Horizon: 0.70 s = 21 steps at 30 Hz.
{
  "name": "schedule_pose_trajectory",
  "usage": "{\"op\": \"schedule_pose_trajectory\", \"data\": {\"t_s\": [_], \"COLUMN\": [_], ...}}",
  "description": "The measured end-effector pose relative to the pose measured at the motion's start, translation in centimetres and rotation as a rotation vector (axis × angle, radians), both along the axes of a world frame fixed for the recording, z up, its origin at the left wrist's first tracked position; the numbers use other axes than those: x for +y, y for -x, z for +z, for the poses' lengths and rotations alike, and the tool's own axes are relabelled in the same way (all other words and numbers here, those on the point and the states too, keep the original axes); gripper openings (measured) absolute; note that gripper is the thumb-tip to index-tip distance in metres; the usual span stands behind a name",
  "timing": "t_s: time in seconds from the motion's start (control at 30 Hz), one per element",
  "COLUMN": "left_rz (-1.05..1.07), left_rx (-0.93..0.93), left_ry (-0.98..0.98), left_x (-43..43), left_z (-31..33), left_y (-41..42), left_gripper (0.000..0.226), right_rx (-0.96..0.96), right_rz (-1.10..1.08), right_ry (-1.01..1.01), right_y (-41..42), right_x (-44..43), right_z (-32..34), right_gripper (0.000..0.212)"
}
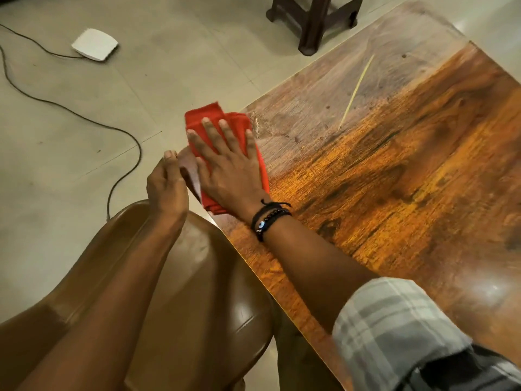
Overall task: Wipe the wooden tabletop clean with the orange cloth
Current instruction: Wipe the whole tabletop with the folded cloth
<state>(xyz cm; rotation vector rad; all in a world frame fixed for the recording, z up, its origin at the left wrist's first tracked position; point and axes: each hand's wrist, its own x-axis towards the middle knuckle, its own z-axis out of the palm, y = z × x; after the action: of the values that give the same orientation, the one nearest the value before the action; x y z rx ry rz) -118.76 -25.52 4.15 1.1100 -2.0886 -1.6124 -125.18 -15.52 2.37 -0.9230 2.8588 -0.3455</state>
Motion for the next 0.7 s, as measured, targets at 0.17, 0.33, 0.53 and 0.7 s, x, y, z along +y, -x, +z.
{"op": "schedule_pose_trajectory", "data": {"t_s": [0.17,0.33,0.53,0.7], "left_rz": [-0.106,-0.166,-0.091,-0.052], "left_rx": [-0.085,-0.064,-0.056,-0.079], "left_ry": [0.195,0.309,0.299,0.223], "left_x": [0.1,-0.2,0.7,1.0], "left_z": [-0.2,-0.9,-0.6,0.4], "left_y": [-0.6,-1.0,-0.8,-0.8], "left_gripper": [0.048,0.051,0.044,0.046], "right_rx": [0.01,-0.04,0.003,0.044], "right_rz": [-0.174,-0.382,-0.351,0.104], "right_ry": [-0.056,-0.05,-0.065,-0.045], "right_y": [7.0,13.4,9.2,0.7], "right_x": [11.1,16.9,12.4,2.2], "right_z": [0.2,0.9,0.7,0.2], "right_gripper": [0.06,0.06,0.062,0.061]}}
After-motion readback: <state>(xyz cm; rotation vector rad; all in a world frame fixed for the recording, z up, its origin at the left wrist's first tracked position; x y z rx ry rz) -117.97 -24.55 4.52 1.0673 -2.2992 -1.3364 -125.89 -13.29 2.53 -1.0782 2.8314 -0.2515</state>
